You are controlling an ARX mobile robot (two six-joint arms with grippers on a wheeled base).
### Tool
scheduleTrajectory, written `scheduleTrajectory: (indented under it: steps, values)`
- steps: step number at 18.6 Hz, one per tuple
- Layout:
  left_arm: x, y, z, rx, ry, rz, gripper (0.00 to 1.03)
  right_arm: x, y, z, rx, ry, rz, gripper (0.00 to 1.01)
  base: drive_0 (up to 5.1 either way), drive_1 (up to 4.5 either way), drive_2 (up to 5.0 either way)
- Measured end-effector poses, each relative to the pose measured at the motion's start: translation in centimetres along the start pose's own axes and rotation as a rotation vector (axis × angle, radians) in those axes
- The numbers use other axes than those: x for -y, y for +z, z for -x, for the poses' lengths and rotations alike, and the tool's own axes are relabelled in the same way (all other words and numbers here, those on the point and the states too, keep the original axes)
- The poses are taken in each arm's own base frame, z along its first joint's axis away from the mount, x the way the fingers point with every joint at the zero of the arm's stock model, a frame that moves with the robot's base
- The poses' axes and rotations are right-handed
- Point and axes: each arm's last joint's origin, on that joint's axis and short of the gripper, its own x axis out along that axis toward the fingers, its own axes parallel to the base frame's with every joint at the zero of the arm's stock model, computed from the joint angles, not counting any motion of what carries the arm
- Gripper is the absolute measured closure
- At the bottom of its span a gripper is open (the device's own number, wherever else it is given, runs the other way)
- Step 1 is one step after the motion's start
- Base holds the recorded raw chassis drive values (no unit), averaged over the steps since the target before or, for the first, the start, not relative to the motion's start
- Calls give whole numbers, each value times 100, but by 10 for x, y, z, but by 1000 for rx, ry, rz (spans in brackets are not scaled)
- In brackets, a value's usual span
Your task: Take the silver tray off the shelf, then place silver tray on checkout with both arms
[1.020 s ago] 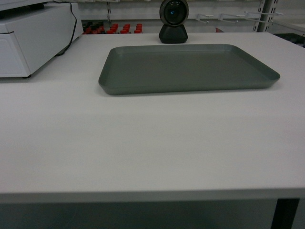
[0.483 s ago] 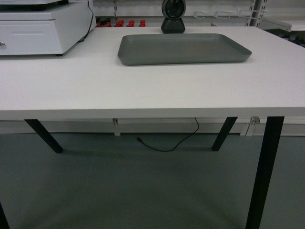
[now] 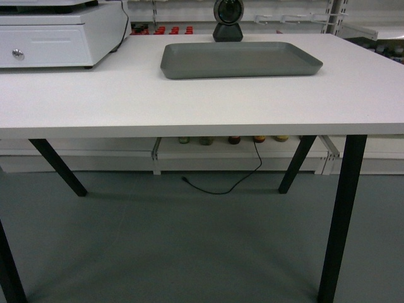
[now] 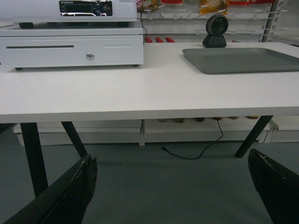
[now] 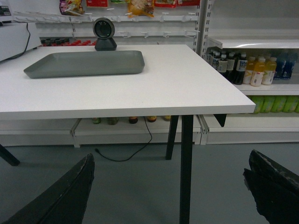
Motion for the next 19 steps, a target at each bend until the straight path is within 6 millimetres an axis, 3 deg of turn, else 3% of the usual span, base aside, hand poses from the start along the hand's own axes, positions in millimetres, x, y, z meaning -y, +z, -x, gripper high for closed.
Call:
scheduleTrajectory:
  steps: [19]
  values:
    - [0,0,0,-4,0,-7,5,0,0,0,-3,0,4,3,0,0,0]
